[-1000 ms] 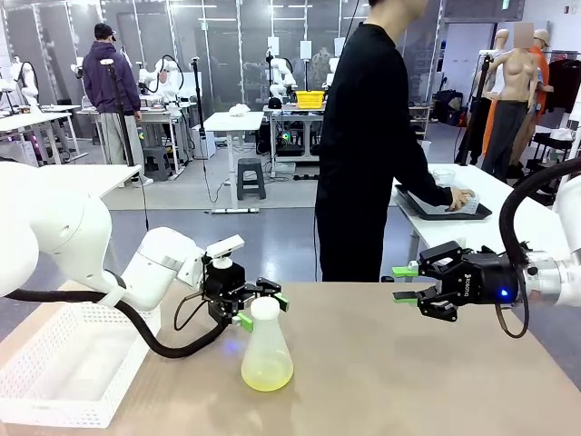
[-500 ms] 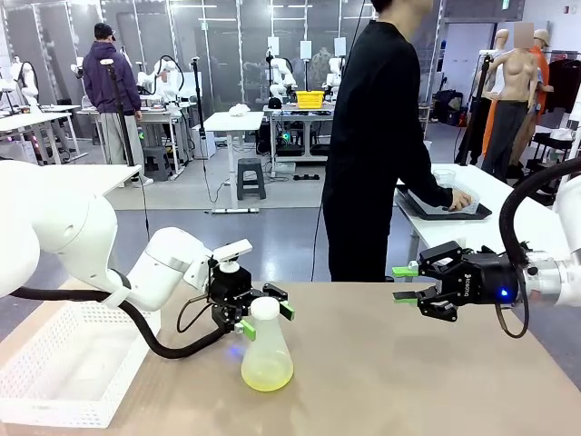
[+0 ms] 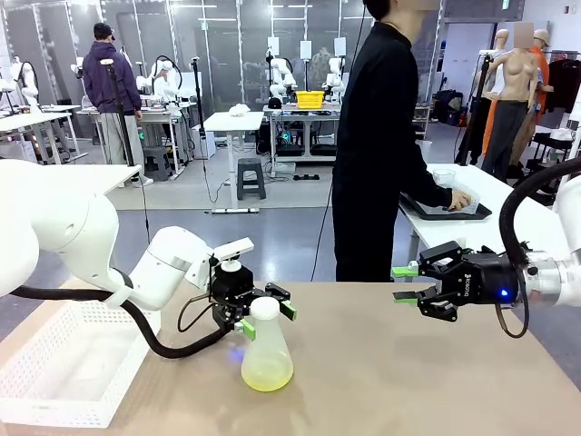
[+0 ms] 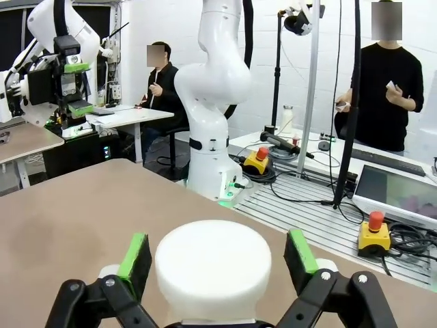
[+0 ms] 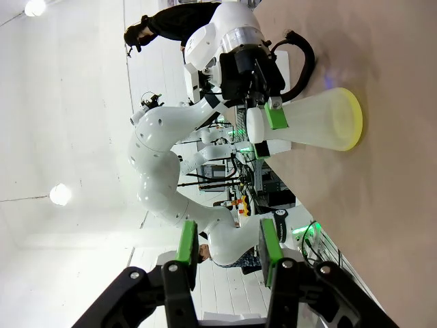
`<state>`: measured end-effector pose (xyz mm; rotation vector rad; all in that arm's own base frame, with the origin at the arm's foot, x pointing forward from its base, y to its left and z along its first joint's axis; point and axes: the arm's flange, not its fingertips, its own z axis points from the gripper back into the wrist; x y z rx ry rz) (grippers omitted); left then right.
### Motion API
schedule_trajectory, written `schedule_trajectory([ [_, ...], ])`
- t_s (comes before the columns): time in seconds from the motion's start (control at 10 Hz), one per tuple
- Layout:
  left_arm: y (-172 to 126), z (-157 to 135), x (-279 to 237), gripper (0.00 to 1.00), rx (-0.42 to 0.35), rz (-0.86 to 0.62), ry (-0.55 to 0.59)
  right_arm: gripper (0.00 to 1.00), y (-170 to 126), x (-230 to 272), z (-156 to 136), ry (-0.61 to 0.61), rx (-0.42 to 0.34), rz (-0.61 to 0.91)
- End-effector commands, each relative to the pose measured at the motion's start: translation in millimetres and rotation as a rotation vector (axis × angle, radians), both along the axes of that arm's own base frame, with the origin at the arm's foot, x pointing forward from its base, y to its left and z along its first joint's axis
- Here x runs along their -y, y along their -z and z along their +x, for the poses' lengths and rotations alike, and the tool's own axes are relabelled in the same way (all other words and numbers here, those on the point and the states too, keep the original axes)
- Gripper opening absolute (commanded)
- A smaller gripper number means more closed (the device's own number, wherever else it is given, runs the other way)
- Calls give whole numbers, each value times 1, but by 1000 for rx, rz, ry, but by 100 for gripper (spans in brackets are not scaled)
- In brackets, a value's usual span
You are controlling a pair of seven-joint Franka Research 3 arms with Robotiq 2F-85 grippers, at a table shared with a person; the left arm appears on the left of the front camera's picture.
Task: Prepare the solutions needed for the experiment.
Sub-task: When the human places the Big flask in the center of the table, pick up the Big flask and place it in the left Organizing basket.
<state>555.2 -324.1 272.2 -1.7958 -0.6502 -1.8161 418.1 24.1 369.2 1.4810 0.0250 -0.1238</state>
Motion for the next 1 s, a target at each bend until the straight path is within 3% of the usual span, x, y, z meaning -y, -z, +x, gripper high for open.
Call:
schedule_trajectory([
  [0.0,1,0,-4,87,-25,-10,41,47,-1,0,-1,3,6,-13],
  [0.1,0,1,-3,82,-36,-18,47,47,-1,0,-1,3,6,-13],
  [0.2,1,3,-3,69,-34,-10,43,47,-1,0,-1,3,6,-13],
  [0.3,2,5,-2,64,-40,-9,39,47,-1,0,-1,3,6,-13],
  [0.6,5,10,1,33,-53,-4,54,47,-1,0,-1,3,6,-13],
  [0.7,5,11,2,29,-55,5,57,47,-1,0,-1,3,6,-13],
  [0.8,5,13,3,16,-59,10,58,47,-1,0,-1,3,6,-13],
  [0.9,5,14,3,12,-60,16,60,47,-1,0,-1,3,6,-13],
])
